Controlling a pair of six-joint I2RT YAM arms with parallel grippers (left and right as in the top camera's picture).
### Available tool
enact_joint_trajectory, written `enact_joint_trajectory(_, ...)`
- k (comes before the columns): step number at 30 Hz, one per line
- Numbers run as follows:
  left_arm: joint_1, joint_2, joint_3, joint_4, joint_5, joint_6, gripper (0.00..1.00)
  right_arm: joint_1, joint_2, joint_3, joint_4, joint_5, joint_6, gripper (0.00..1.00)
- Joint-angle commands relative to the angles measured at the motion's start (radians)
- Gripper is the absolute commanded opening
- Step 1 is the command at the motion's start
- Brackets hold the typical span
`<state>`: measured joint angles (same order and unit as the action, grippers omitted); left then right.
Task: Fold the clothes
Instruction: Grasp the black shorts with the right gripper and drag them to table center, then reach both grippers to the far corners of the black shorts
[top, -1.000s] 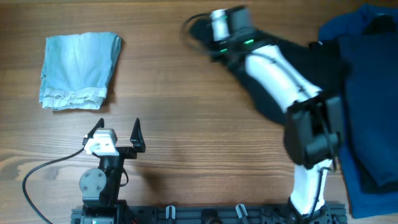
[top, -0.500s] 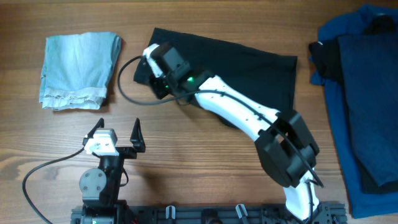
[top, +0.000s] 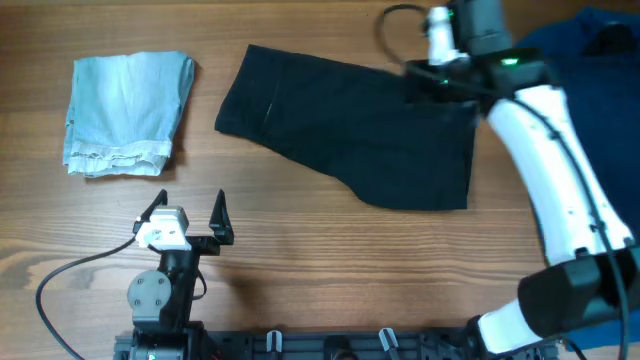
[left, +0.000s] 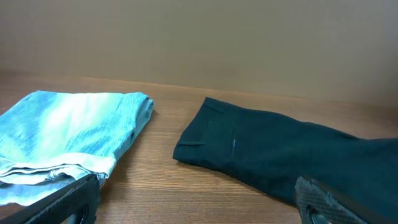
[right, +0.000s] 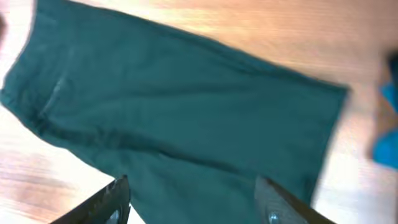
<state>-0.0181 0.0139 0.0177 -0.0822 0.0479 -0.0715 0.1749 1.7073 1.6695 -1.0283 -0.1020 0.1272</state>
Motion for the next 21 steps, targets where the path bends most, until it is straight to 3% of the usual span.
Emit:
enact_joint_trajectory(1, -0.003, -0.007, -0.007, 0.021, -0.023, 0.016, 1.0, -0.103, -0.012, 0.006, -0.07, -0.109, -0.049, 0.66)
enact_joint_trajectory(5, -0.003, -0.007, -0.007, 0.011, -0.017, 0.015, 1.0, -0.154, -0.011, 0.006, -0.097, -0.11, -0.049, 0.71)
enact_joint_trajectory(6, -0.003, -0.007, -0.007, 0.041, 0.026, 0.015, 1.0, -0.154, -0.011, 0.006, -0.116, -0.109, -0.05, 0.75)
enact_joint_trajectory(9, -0.003, -0.003, 0.019, 0.032, 0.164, -0.001, 1.0, -0.154, -0.011, 0.006, -0.14, -0.109, -0.048, 0.76)
enact_joint_trajectory(11, -0.003, 0.03, 0.083, -0.012, 0.18, -0.042, 1.0, -0.154, -0.011, 0.006, -0.14, -0.109, -0.048, 0.76)
enact_joint_trajectory(16, -0.003, 0.309, 0.397, -0.141, 0.18, -0.04, 1.0, -0.154, -0.011, 0.006, -0.166, -0.109, -0.046, 0.8)
enact_joint_trajectory(21, -0.005, 0.798, 0.919, -0.425, 0.18, -0.037, 1.0, -0.154, -0.011, 0.006, -0.185, -0.106, -0.034, 0.8)
